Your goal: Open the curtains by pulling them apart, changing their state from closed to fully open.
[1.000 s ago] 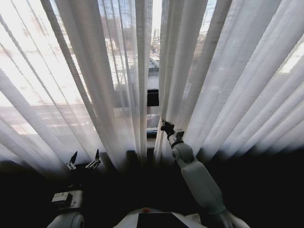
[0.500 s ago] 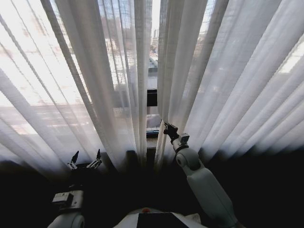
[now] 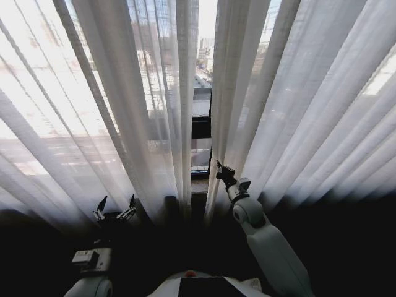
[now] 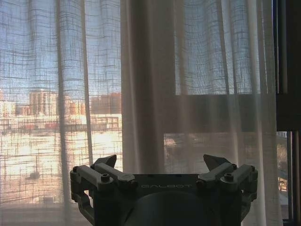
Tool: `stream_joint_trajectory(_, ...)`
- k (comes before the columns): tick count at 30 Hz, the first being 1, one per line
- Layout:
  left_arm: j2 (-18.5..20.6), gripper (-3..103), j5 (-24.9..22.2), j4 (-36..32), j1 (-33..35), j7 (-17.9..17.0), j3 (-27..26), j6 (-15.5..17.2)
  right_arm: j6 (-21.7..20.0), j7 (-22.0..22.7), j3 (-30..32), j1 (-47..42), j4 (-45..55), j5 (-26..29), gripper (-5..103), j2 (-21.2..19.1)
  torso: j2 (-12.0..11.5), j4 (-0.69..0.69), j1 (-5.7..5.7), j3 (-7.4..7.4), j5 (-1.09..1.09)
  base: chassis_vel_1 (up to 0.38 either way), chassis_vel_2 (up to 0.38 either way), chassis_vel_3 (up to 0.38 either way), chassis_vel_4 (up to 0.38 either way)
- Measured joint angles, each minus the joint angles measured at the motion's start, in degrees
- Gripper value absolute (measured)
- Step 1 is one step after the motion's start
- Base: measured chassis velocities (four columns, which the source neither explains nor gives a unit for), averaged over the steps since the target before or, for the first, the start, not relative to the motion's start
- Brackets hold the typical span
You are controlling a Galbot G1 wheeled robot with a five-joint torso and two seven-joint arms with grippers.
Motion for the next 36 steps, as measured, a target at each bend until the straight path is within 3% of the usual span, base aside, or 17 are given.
stream_joint_trajectory(10, 0.02, 100, 0.00, 0.11, 0.06, 0.03, 0.12, -0.19, 0.08, -0.20, 0.74, -1.02, 0.62, -0.07, 0, 0.12, 0.00, 0.01, 0.00, 0.00, -0.01, -0.037, -0.039, 0.039, 0.033)
stream_joint_trajectory(36, -0.40, 100, 1.04, 0.31, 0.67, 0.41, 0.77, -1.36, 0.47, -1.27, 3.61, -2.94, 1.34, -0.06, 0, -0.04, 0.00, 0.00, -0.01, 0.00, 0.00, -0.164, -0.161, 0.158, 0.169)
